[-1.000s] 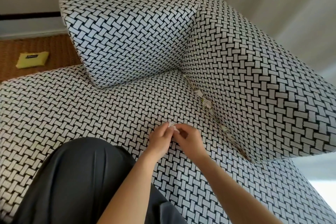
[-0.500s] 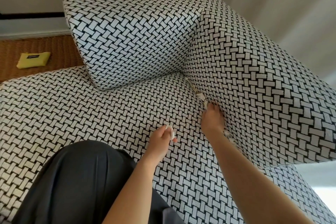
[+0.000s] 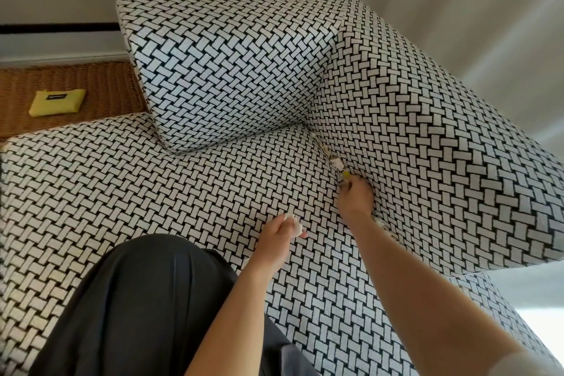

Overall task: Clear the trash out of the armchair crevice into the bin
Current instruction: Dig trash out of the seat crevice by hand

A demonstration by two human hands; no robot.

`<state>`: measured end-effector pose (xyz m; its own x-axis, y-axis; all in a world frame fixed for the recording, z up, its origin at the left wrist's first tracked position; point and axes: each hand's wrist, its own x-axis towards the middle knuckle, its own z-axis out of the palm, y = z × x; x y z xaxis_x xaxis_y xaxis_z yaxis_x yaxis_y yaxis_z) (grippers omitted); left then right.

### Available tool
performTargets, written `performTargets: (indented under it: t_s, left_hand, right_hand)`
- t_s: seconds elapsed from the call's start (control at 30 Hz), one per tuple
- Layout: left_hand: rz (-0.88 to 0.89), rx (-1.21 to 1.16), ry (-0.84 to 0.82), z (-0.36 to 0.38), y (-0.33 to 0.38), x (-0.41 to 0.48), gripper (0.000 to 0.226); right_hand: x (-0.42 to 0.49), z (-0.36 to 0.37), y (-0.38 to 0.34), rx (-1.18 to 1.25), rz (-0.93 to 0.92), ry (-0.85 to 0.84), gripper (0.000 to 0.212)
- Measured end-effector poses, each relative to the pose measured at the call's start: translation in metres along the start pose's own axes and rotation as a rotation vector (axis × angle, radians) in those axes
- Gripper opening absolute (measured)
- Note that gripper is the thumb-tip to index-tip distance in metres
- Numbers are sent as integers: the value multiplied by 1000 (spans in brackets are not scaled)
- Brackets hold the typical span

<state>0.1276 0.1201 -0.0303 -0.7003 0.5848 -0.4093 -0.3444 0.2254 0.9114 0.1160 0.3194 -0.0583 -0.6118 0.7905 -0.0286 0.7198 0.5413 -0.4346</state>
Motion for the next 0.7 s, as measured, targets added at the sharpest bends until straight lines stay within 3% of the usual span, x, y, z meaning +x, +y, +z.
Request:
performTargets:
  t_s: [0.13, 0.33, 0.47, 0.6, 0.7]
  left_hand:
    - [2, -1, 36, 1, 2, 0, 36]
    - [66, -31, 152, 2, 3, 4, 36]
    - [3, -229, 150, -1, -5, 10, 33]
    - [-130, -552, 116, -1, -6, 11, 47]
    - [-114, -616, 189, -4, -7, 14, 35]
  right_hand:
    - [-41, -2, 10, 283, -152, 77, 15]
    - [-97, -6, -5, 464, -426, 14, 7]
    - [-111, -2, -25, 492, -590, -65, 13]
    - [-112, 5, -39, 387, -692, -126, 12]
    - [-99, -1, -36, 375, -764, -221, 16]
